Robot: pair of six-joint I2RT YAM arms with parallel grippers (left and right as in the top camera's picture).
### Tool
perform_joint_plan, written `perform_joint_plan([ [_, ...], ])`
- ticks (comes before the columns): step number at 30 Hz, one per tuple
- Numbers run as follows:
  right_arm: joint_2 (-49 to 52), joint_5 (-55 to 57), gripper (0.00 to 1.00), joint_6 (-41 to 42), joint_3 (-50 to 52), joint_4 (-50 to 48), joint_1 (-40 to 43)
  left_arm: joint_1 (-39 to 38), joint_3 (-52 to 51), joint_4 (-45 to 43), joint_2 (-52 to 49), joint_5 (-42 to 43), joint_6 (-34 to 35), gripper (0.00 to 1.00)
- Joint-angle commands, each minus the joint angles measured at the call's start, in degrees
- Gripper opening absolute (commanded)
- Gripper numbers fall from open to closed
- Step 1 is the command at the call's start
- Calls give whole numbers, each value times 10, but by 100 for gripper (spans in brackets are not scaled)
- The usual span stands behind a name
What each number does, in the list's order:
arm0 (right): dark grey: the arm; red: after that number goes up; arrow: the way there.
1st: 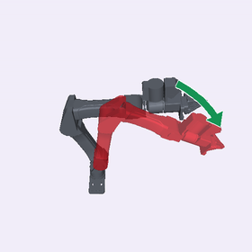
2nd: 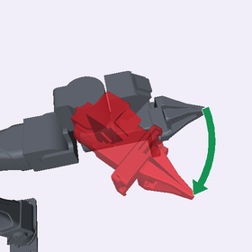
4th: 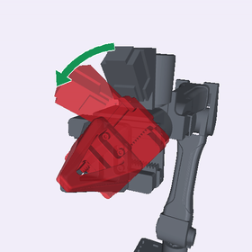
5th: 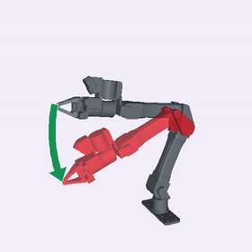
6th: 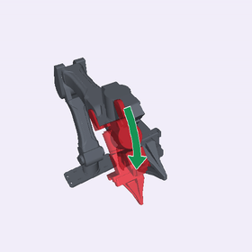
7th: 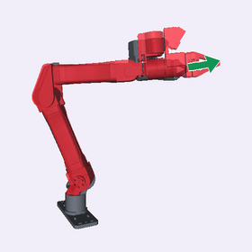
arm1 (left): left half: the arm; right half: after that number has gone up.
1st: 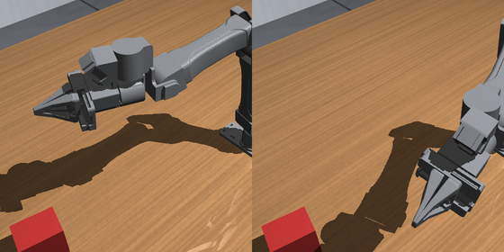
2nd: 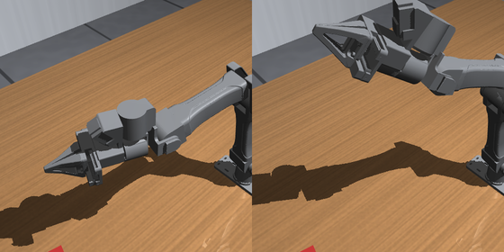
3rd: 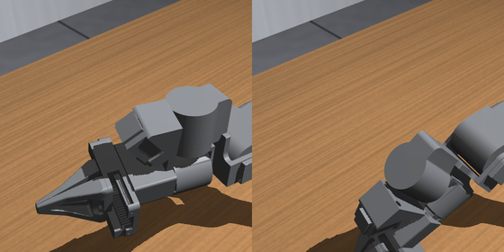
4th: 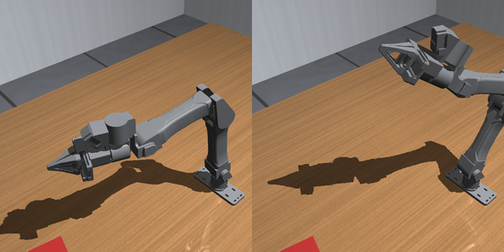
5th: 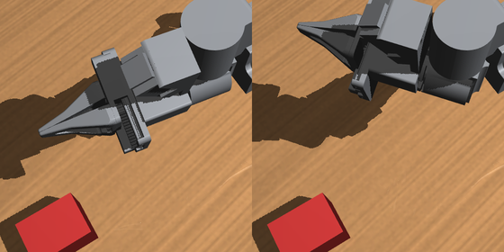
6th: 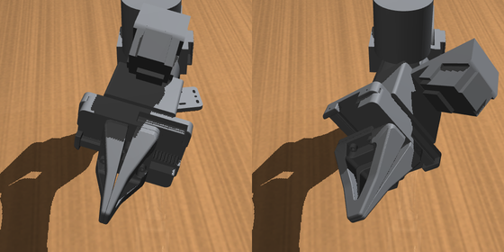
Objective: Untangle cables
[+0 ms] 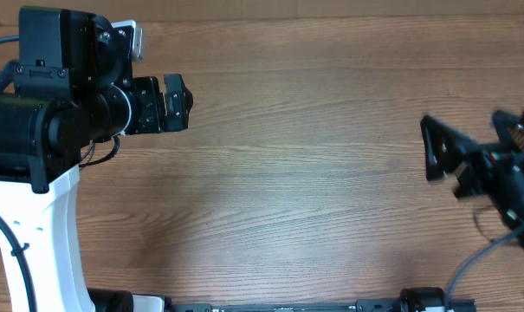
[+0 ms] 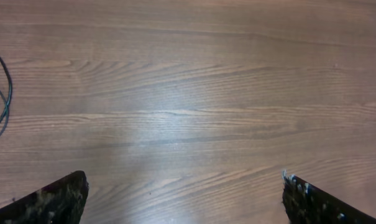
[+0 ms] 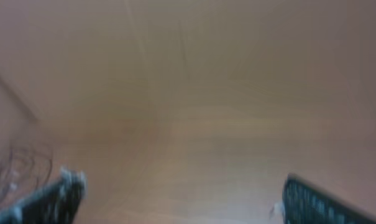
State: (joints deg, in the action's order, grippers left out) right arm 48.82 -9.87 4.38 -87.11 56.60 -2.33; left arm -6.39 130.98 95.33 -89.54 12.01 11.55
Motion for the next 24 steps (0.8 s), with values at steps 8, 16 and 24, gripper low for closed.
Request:
perform_joint_plan([
  [8, -304, -3, 100, 0, 585, -474, -4, -1, 9, 0, 0, -2, -13, 99],
  [16, -429, 0, 100, 0, 808, -662, -14, -1, 9, 0, 0, -2, -13, 100],
  [24, -487, 8, 100, 3, 867, -594, -20, -1, 9, 0, 0, -2, -13, 100],
])
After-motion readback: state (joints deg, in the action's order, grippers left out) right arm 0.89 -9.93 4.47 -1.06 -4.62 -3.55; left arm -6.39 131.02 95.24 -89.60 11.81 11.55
